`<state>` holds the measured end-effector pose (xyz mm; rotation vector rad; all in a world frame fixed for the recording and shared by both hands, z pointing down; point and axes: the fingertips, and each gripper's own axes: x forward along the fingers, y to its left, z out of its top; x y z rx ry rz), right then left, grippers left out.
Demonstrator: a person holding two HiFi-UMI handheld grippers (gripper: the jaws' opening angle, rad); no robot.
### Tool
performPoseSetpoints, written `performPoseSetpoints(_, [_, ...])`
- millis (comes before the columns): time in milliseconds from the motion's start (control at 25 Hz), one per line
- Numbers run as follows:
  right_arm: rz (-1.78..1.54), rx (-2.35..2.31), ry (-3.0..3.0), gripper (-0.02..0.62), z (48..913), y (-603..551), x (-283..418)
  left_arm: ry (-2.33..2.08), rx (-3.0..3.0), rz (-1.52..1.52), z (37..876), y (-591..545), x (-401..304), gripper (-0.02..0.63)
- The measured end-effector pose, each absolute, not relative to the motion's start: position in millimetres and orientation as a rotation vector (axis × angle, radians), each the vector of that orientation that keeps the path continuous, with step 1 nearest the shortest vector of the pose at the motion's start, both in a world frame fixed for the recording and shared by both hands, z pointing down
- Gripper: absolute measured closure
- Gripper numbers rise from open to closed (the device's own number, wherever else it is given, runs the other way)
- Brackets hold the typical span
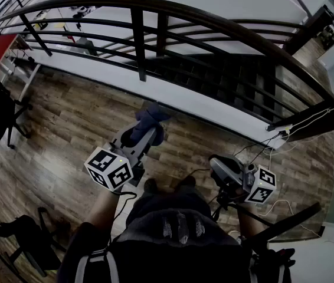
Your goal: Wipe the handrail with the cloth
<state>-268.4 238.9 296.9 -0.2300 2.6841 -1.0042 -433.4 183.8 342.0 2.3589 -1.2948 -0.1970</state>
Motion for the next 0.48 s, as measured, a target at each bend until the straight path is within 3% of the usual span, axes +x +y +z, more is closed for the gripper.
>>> performPoseSetpoints(280, [-0.885,-0.223,2.752,0.592,287.1,173.1,-206.3,-1.420,2.335,-0.073,335.0,92.5,-377.9,0.509])
performPoseSetpoints(480, [-0.904,0.031,2.924,0.592,319.3,106.9,-192.8,-1.733,2.294,0.081,329.8,-9.3,-402.6,0.509])
